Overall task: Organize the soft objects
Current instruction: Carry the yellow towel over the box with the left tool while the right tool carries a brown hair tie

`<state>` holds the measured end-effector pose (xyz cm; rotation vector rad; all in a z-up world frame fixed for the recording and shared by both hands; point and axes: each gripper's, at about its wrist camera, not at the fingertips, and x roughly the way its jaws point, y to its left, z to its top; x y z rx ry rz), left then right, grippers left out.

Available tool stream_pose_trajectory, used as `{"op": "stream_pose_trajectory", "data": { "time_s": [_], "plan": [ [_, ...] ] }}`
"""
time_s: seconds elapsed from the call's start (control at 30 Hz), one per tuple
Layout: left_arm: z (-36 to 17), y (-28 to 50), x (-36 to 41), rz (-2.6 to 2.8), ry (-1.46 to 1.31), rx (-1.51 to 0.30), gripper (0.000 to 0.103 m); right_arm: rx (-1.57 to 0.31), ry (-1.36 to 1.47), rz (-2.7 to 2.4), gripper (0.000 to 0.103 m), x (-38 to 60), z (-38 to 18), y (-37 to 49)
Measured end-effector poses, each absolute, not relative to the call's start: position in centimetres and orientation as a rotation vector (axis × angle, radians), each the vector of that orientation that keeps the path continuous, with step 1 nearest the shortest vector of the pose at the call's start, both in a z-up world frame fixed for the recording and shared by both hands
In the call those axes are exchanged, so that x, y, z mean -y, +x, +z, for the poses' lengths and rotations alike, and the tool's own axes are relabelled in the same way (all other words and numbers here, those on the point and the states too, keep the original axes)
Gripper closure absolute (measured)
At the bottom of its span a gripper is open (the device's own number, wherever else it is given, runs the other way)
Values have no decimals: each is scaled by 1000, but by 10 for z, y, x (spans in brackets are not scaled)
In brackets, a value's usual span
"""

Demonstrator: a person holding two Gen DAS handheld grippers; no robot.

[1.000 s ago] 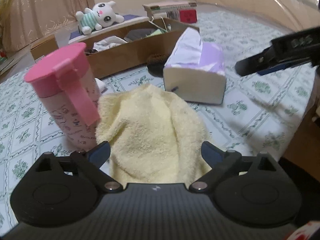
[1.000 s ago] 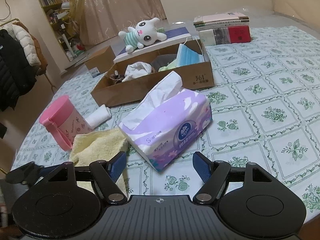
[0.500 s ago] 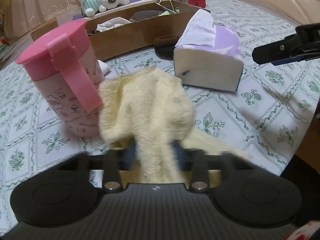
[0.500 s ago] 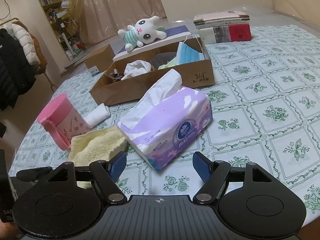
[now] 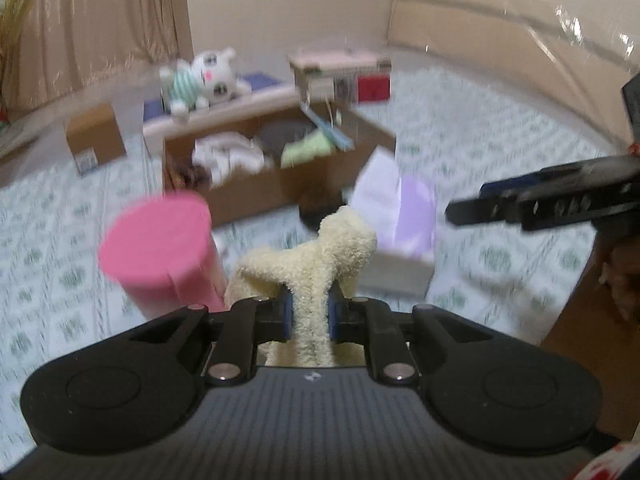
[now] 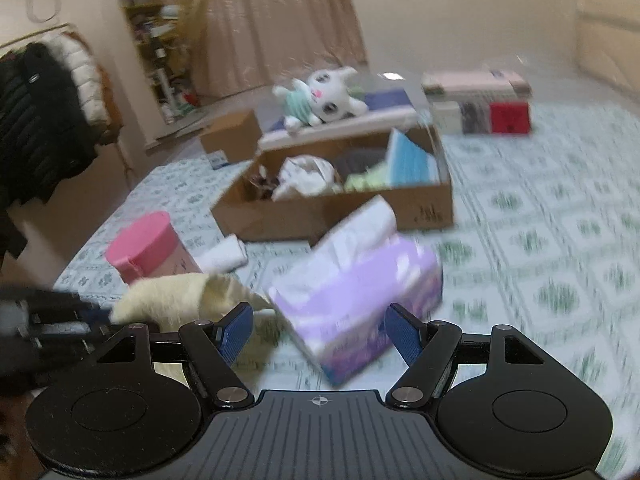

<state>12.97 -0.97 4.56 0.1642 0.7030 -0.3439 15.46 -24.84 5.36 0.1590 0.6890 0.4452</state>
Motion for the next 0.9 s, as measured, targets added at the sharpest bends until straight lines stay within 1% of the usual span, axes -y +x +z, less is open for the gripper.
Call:
{"op": "stream_pose_trajectory", "data": {
  "time_s": [0.13, 0.23, 0.33, 0.47, 0.63, 0.8, 0.9],
  "plan": [
    [81, 151, 4, -346, 152, -649, 89, -648, 39, 493, 30, 241, 74, 181],
    [106, 173, -1, -350, 137, -620, 89, -657, -53, 544, 30, 229, 86, 211],
    [124, 202, -5, -346, 143, -604, 89, -728, -113, 603, 30, 214, 87, 248],
    [138, 241, -11, -336, 160, -603, 89, -856, -144, 645, 30, 195, 74, 301],
    [143, 284, -22, -333, 145, -615, 89, -1016, -155, 649, 31, 170, 43, 351],
    [126, 317, -34, -315, 148, -654, 89, -1138, -227, 645, 31, 148, 9, 372],
    [116, 327, -41, -314, 143, -676, 89, -1176, -251, 625, 31, 142, -8, 380]
  ]
}}
